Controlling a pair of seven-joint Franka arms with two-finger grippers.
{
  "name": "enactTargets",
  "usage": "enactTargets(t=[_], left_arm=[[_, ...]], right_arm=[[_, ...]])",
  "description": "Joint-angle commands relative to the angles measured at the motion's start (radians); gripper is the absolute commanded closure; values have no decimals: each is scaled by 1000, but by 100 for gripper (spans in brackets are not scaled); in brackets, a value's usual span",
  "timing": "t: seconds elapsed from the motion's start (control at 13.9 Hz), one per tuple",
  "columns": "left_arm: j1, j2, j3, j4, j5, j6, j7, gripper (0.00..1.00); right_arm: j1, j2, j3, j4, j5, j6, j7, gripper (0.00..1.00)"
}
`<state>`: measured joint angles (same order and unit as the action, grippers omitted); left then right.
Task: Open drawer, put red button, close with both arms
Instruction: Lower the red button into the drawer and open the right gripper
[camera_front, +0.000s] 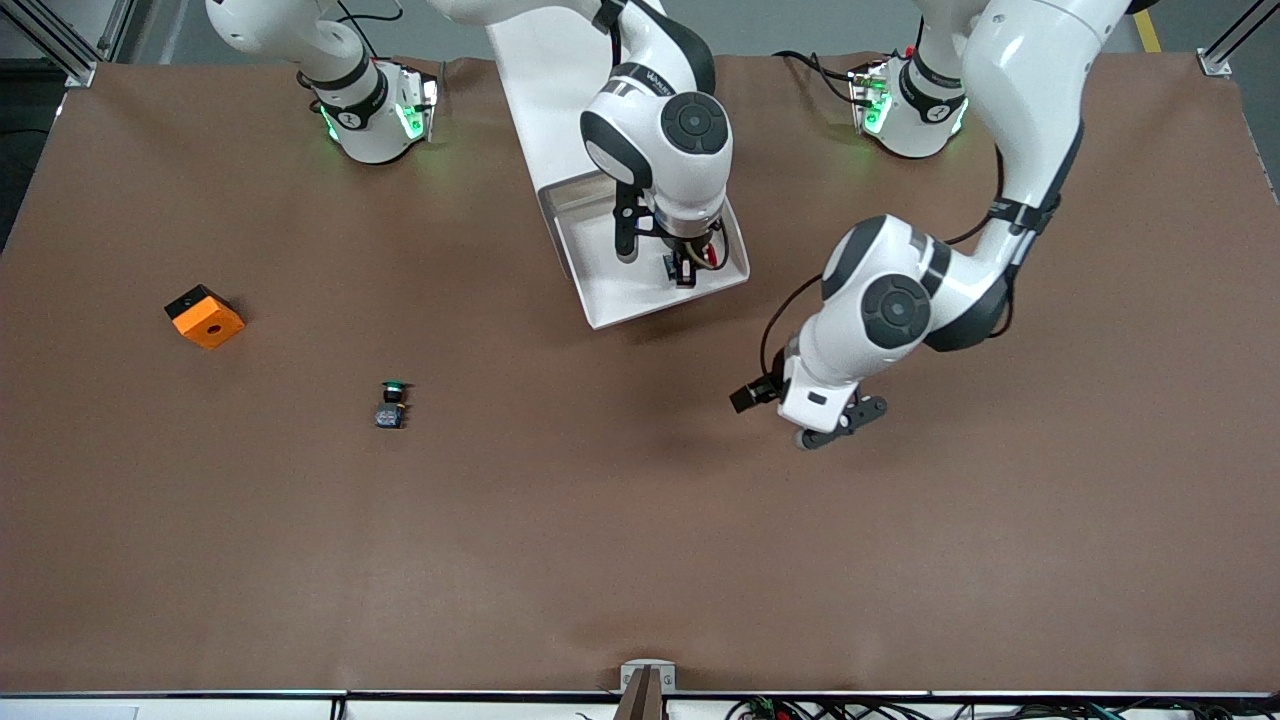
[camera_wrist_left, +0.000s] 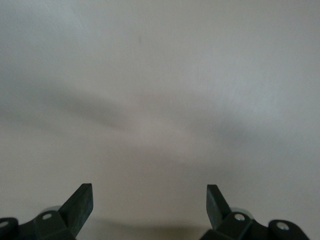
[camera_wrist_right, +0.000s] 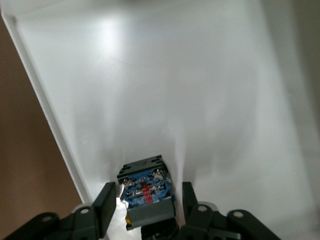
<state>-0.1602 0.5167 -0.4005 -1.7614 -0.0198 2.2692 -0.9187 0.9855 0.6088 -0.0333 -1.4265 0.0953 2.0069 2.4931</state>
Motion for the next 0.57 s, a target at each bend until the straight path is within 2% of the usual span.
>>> enactTargets(t=[0.0,0.22,0.29,0.5], left_arm=[[14,-67,-50,-105,15,29,17,0],[11,-66,-75,-118,15,-3,17,0],[5,-60,-83,-118,14,-5,11,0],[-24,-49,-95,-118,14,-36,-5,0]], right_arm=[[-1,16,-7,61,6,-33,-76,0],[-27,14,0,118,17,-144,-259,0],[-37,9,-2,130,49,-181,-352,0],[-82,-9,-2,175,110,-354,-780,0]])
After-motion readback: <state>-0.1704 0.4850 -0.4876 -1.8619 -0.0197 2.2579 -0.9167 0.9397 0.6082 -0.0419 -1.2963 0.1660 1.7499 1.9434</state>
